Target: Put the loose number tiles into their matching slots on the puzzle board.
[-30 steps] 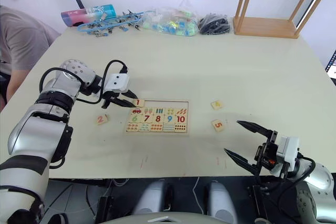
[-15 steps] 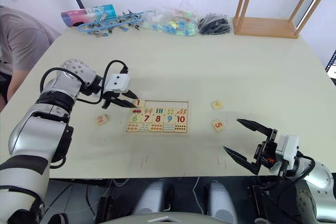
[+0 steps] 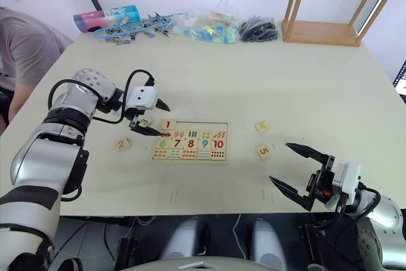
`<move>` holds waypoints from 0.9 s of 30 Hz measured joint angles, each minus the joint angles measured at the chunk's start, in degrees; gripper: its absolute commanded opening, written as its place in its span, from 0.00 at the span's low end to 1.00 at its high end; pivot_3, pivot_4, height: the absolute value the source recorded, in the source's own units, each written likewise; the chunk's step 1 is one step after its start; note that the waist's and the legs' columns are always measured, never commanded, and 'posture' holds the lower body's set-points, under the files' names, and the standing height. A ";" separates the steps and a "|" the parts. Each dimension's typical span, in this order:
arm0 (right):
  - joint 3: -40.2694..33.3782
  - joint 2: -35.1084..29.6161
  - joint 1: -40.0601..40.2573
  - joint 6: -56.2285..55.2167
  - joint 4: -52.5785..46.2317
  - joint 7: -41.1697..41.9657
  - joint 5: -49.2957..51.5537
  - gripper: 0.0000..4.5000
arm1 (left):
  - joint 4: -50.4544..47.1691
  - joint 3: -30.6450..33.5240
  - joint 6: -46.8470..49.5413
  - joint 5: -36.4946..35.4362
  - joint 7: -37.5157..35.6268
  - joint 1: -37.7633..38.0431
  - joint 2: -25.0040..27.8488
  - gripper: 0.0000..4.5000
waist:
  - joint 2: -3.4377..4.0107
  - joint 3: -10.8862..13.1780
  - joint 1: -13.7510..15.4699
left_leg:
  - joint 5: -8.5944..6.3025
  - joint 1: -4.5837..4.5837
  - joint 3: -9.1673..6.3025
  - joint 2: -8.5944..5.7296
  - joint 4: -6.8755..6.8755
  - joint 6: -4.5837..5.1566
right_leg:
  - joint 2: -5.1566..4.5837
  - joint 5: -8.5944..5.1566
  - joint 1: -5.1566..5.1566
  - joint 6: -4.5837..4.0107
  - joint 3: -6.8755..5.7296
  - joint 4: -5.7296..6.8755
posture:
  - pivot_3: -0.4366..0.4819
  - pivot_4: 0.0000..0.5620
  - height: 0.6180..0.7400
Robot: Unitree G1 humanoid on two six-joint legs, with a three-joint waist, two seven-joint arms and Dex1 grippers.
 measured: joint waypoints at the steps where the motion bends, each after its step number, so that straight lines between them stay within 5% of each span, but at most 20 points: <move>1: 0.00 0.00 0.11 0.05 -0.30 -0.07 0.00 1.00 | 0.18 0.84 0.09 -0.26 -0.05 0.00 0.56 0.99 | 0.00 0.00 -0.02 | 0.00 0.00 -0.02 0.00 0.00 0.00 | 0.01 0.00 0.00 0.00 0.00 0.00 | 0.48 0.27 0.98; 6: 0.23 0.00 0.10 0.19 -0.42 -0.17 0.00 1.00 | 0.77 5.02 1.61 -3.25 -0.03 0.22 0.90 0.99 | 0.00 0.00 0.14 | 0.00 -0.01 -0.08 0.00 0.03 0.00 | -0.01 0.00 0.00 0.00 -0.01 0.00 | 0.48 0.27 0.98; 9: 0.94 0.02 0.06 0.21 -0.42 -0.20 0.00 1.00 | 1.00 7.51 2.10 -5.36 0.15 0.99 0.74 0.73 | 0.00 0.00 0.05 | 0.00 -0.01 -0.14 0.00 0.04 0.00 | -0.01 0.00 0.00 0.01 -0.01 0.02 | 0.48 0.27 0.98; 15: 1.19 0.01 -1.00 0.22 -0.42 -0.19 -0.01 1.00 | 1.29 10.61 2.48 -8.56 -0.19 3.12 -0.79 0.05 | 0.00 0.00 0.07 | 0.00 0.00 -0.14 0.00 0.06 0.00 | 0.00 0.01 0.00 0.01 -0.01 0.04 | 0.48 0.27 0.98; 27: 1.20 0.01 -1.63 0.25 -0.39 -0.13 -0.01 1.00 | 1.38 9.49 -0.02 -7.98 -0.28 5.05 -2.74 0.02 | 0.00 0.00 0.06 | 0.00 -0.01 -0.07 0.00 0.07 0.00 | 0.00 0.01 0.00 0.01 -0.01 0.05 | 0.48 0.27 0.98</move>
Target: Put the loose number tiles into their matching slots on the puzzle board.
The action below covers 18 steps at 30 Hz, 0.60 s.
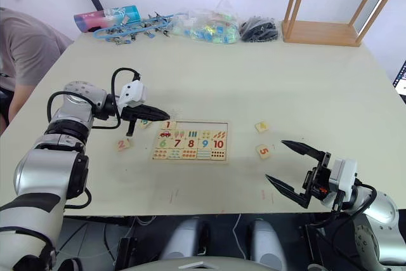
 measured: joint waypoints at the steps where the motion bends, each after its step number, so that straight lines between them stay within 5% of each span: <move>1: 0.00 0.00 0.00 0.00 0.00 0.00 0.00 1.00 | 0.22 -0.05 -0.11 0.11 0.00 0.07 -0.17 0.02 | 0.00 0.00 -0.01 | 0.00 0.00 0.00 0.00 0.00 0.00 | 0.00 0.00 0.00 0.00 0.00 0.00 | 0.48 0.27 0.98; 18: -0.01 0.00 0.70 -0.04 0.00 -0.03 -0.01 1.00 | 1.31 -0.79 -1.07 2.62 0.81 1.25 -0.84 0.02 | 0.00 0.00 -0.01 | 0.00 0.00 -0.02 0.00 0.00 0.00 | 0.00 0.00 0.00 0.00 0.00 0.00 | 0.48 0.27 0.98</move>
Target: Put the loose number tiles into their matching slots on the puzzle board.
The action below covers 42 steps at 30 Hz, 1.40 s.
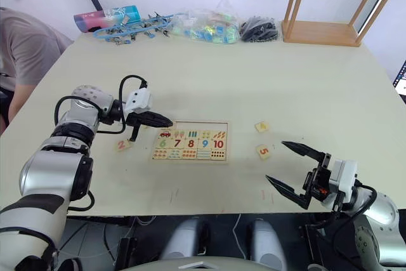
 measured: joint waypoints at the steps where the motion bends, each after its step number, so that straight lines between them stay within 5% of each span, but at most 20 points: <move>1: 0.00 0.00 0.01 0.00 0.00 0.00 0.00 1.00 | 0.00 -0.10 -0.18 0.31 0.23 0.03 0.02 0.02 | 0.00 0.00 0.03 | 0.00 0.00 0.00 0.00 0.00 0.00 | 0.00 0.00 0.00 0.00 0.00 0.00 | 0.48 0.27 0.98; 23: -0.08 -0.04 -0.13 -0.02 0.22 0.30 0.13 1.00 | -0.03 2.43 2.69 -1.48 0.41 1.51 0.02 0.02 | 0.00 -0.01 0.01 | 0.00 0.02 -0.01 0.00 0.00 0.00 | 0.00 0.00 0.01 0.00 0.00 0.02 | 0.48 0.27 0.98; 41: -3.26 0.12 1.26 -0.82 4.26 0.96 2.09 1.00 | -7.94 13.43 9.44 -12.21 3.22 9.13 5.13 0.02 | 0.01 -0.01 -0.09 | 0.00 0.02 -0.18 0.03 0.00 0.00 | -0.02 0.00 0.00 0.00 0.00 0.02 | 0.48 0.27 0.98; 42: -3.63 0.18 1.28 -0.86 4.56 0.84 2.26 1.00 | -9.37 13.94 9.46 -12.80 3.79 10.58 5.80 0.13 | 0.01 -0.01 -0.09 | 0.00 0.02 -0.18 0.03 -0.01 0.00 | -0.02 0.00 0.00 -0.01 0.00 0.02 | 0.48 0.27 0.98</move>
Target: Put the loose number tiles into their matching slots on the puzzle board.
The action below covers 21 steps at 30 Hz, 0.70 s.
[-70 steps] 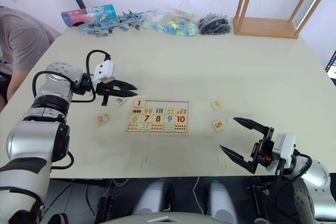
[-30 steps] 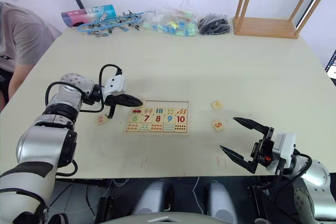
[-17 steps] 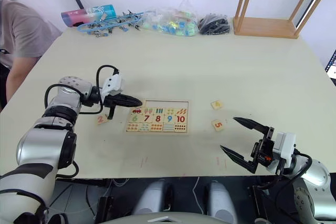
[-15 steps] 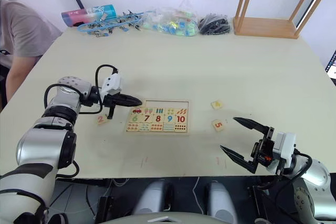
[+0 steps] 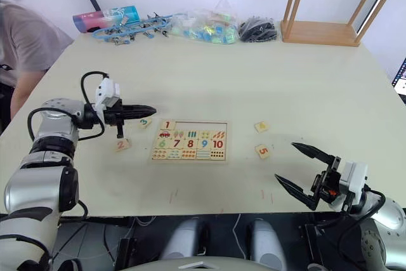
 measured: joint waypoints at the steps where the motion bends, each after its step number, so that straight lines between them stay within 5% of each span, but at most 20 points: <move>1: -0.38 0.06 -0.03 -0.01 0.02 -0.27 0.23 1.00 | -1.40 0.78 0.33 -0.70 0.32 1.88 0.82 0.20 | 0.01 0.00 0.00 | 0.00 0.01 0.01 0.01 0.00 0.00 | 0.00 0.00 0.00 0.00 0.00 0.01 | 0.48 0.27 0.98; 8: -2.70 -0.10 1.36 0.94 1.42 -0.99 1.43 1.00 | -14.95 6.35 6.74 -7.37 2.54 17.41 3.50 0.94 | 0.02 0.00 0.12 | 0.00 0.03 0.04 0.17 -0.02 -0.01 | -0.08 0.00 0.00 -0.01 -0.01 0.01 | 0.48 0.27 0.98; 9: -3.14 -0.15 1.68 1.12 1.62 -1.07 1.52 1.00 | -16.47 6.85 7.43 -8.10 2.85 19.39 3.86 0.99 | 0.02 0.00 0.19 | 0.00 0.03 0.04 0.18 -0.02 0.00 | -0.13 0.00 0.00 -0.01 -0.02 0.02 | 0.48 0.27 0.98; 21: -7.88 -0.39 4.56 3.51 4.00 -3.86 1.72 1.00 | -35.15 18.65 9.41 -17.91 8.75 49.26 1.70 0.99 | 0.04 -0.07 0.17 | -0.03 0.14 0.17 0.29 -0.10 0.01 | -0.30 -0.01 0.01 -0.03 -0.04 -0.01 | 0.48 0.27 0.98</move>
